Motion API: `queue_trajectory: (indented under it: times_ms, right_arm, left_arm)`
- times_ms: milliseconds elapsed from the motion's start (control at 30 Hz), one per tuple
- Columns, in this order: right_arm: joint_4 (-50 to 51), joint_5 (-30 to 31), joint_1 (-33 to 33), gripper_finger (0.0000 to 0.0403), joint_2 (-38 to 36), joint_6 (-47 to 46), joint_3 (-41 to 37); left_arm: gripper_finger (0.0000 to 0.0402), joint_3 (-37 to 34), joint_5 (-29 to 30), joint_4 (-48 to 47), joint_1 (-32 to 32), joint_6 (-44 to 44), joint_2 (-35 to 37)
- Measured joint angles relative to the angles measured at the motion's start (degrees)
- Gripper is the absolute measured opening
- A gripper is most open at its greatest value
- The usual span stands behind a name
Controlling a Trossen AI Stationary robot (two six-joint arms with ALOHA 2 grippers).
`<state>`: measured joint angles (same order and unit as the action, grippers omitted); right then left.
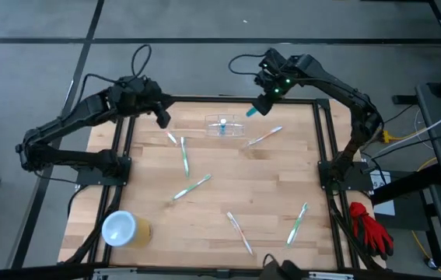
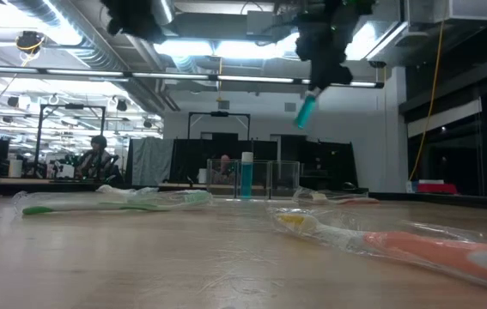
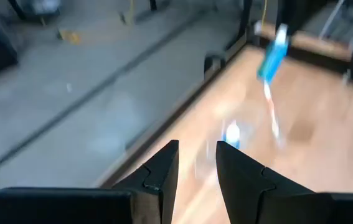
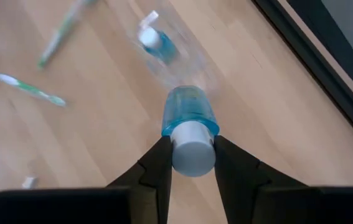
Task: Pick & Place toothbrushing station
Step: Put the blue mouthwash into the transparent organizer
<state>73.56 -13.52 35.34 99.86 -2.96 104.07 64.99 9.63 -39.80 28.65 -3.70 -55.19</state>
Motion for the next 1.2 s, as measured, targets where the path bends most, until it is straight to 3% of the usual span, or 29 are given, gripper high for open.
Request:
queue_trajectory:
  times_ms: [233, 467, 633, 967, 1200]
  right_arm:
    - [3.18, -1.09, -3.11, 0.0101, 8.51, 3.77, 12.95]
    - [13.17, 1.51, -4.92, 0.0101, 18.41, 11.79, 25.07]
    - [12.44, 1.49, -4.86, 0.0101, 18.82, 12.1, 26.76]
    - [13.22, 2.82, -5.68, 0.0101, 19.31, 12.61, 26.67]
    - [13.9, 3.7, -6.39, 0.0101, 21.21, 12.61, 26.6]
  left_arm:
    - [0.0102, 0.0, -7.43, -11.4, 0.27, 2.69, 0.21]
    - [0.0102, 0.0, -7.8, -12.85, -0.54, 7.49, 0.51]
    - [0.0096, 0.0, -7.95, -12.93, -1.45, 10.69, 0.0]
    - [0.0067, 0.0, -17.46, -13.25, 0.87, 17.56, -4.1]
    - [0.0064, 0.0, -19.61, -12.84, 1.48, 20.01, -4.68]
